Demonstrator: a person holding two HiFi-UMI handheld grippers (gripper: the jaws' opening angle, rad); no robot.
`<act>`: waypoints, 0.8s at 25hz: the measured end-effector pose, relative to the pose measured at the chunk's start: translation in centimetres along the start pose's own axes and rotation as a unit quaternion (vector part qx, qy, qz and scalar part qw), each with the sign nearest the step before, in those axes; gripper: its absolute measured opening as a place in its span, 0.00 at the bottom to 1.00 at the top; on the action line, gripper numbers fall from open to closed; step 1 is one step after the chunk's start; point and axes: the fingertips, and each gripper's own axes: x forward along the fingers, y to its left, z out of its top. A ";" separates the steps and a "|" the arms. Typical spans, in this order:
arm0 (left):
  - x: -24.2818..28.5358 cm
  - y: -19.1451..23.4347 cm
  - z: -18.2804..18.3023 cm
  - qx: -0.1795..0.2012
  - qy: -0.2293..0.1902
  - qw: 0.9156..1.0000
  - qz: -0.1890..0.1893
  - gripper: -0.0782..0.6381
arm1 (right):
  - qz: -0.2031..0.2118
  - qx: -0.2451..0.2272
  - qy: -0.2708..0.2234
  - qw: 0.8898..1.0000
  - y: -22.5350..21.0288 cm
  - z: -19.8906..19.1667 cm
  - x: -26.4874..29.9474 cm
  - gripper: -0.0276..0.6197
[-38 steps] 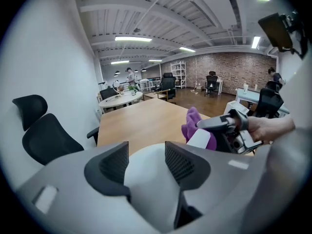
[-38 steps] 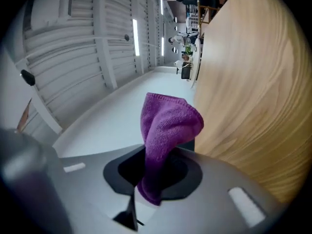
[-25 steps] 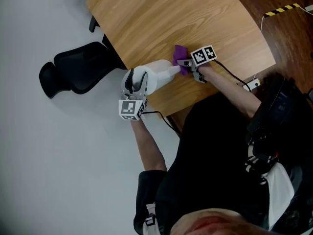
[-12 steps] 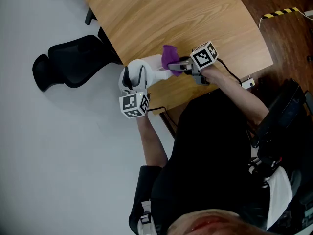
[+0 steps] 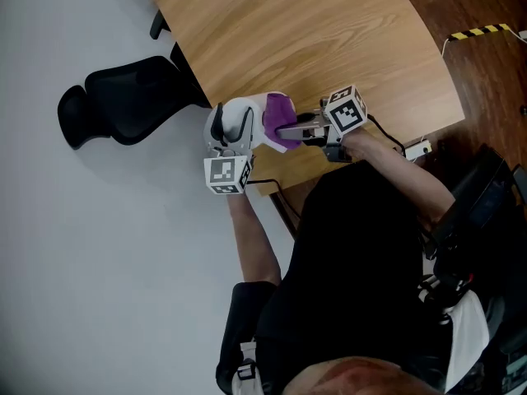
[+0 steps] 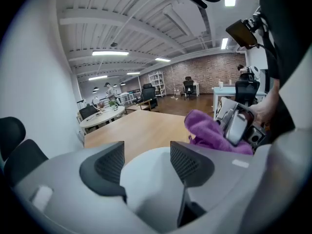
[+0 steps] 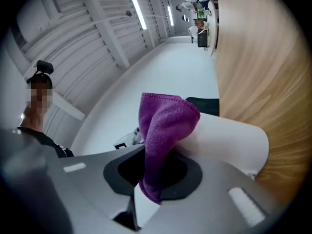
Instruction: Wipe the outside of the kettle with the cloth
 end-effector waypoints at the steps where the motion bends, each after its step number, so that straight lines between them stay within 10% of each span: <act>1: 0.1 -0.2 0.0 0.005 0.004 1.000 -0.008 0.33 | -0.029 0.000 0.019 0.999 -2.3 -1.3 -0.3 0.14; 7: 0.1 -1.3 1.1 0.013 0.005 0.999 -0.032 0.31 | -0.206 0.019 0.051 0.977 -13.2 -5.7 -4.7 0.14; 13: 0.2 -1.1 1.4 0.013 0.002 0.999 -0.029 0.31 | 0.038 -0.124 0.001 0.992 2.0 0.1 0.6 0.14; 16: 0.2 -1.2 1.2 0.013 0.005 0.999 -0.028 0.31 | 0.046 -0.112 0.004 0.993 0.1 -0.7 0.5 0.14; 20: 0.3 -1.3 1.4 0.016 0.009 0.999 -0.031 0.31 | -0.042 -0.080 0.025 0.996 -7.4 -3.0 -2.0 0.14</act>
